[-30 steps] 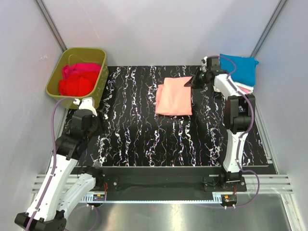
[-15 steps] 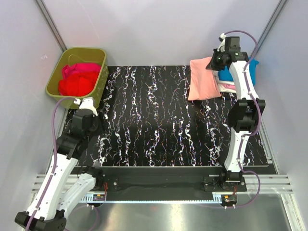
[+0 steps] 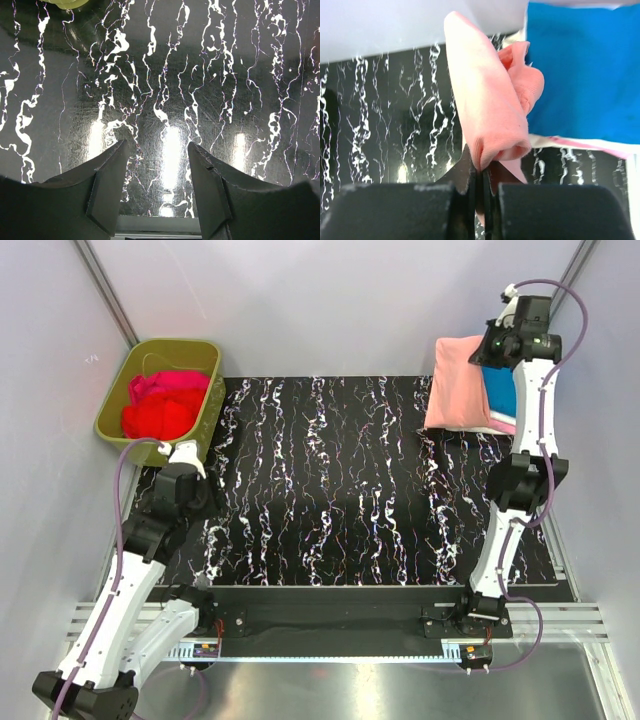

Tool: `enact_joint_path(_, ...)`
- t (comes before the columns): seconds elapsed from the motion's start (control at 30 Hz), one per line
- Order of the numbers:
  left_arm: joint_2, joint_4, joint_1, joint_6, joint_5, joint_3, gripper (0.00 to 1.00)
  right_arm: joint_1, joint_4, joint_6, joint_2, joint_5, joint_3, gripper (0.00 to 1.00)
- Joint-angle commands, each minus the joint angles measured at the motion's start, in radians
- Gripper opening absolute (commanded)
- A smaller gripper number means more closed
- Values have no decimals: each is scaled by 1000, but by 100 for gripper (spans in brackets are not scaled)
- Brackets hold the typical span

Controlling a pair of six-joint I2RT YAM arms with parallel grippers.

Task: Fold and stack the t-shirts
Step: Neatly place the folded tshirt to the corner

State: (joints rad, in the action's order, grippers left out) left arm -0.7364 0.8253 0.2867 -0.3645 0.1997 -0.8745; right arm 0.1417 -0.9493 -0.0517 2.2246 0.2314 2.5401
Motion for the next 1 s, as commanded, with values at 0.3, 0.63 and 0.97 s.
enact_joint_path(0.3, -17, -51, -7, 7, 7, -1, 56, 81, 70, 6, -10, 92, 166, 0)
enact_joint_path(0.63, -27, -51, -9, 7, 7, -1, 56, 151, 104, -30, 17, 169, 201, 0)
enact_joint_path(0.97, -41, -49, -9, 7, 6, -1, 56, 223, 153, -63, 144, 295, 242, 0)
